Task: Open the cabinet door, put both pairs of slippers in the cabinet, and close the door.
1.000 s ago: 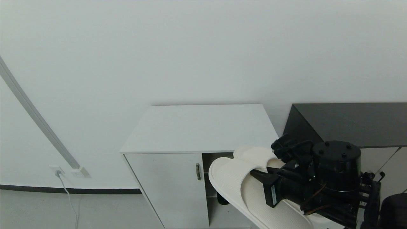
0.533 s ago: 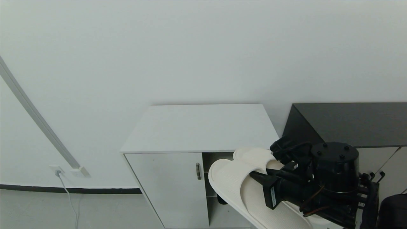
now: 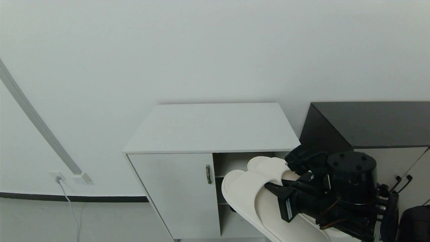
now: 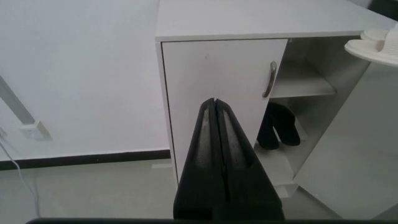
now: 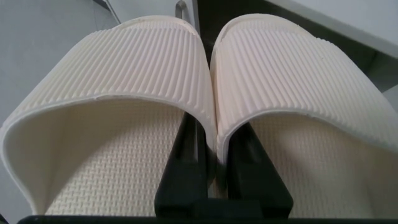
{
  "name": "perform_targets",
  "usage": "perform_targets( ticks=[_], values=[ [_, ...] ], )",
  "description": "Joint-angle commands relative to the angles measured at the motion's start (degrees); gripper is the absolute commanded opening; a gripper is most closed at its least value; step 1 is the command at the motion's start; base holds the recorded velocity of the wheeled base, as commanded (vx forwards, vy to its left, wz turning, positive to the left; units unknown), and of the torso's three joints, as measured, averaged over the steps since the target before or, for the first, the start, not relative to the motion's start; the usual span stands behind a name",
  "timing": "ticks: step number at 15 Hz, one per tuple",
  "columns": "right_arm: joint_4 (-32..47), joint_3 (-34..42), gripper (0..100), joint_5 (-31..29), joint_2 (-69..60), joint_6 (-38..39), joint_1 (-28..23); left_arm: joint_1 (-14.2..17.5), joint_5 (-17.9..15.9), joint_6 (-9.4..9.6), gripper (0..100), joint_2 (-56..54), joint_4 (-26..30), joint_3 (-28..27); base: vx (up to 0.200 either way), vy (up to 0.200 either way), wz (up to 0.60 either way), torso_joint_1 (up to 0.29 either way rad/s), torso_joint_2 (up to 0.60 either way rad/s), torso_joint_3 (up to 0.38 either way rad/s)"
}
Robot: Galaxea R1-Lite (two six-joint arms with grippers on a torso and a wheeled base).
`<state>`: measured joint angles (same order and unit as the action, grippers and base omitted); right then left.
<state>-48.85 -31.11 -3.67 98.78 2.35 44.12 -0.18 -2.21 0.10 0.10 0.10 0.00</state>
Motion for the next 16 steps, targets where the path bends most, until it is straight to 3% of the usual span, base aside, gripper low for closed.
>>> perform_targets(
  ticks=[1, 16],
  values=[
    [-0.02, 0.0, 0, -0.02, 0.27, 0.02, 0.0, 0.01, 0.01, -0.01, 0, -0.01, -0.01, 0.0, 0.0, 0.0, 0.0, -0.168, 0.39, 0.212],
    [-1.78, 1.05, 0, -0.02, 0.8, -0.68, 0.0, 0.01, 0.01, -0.01, 0, -0.01, -0.01, 0.0, 0.0, 0.0, 0.0, -0.206, 0.51, 0.298]
  ],
)
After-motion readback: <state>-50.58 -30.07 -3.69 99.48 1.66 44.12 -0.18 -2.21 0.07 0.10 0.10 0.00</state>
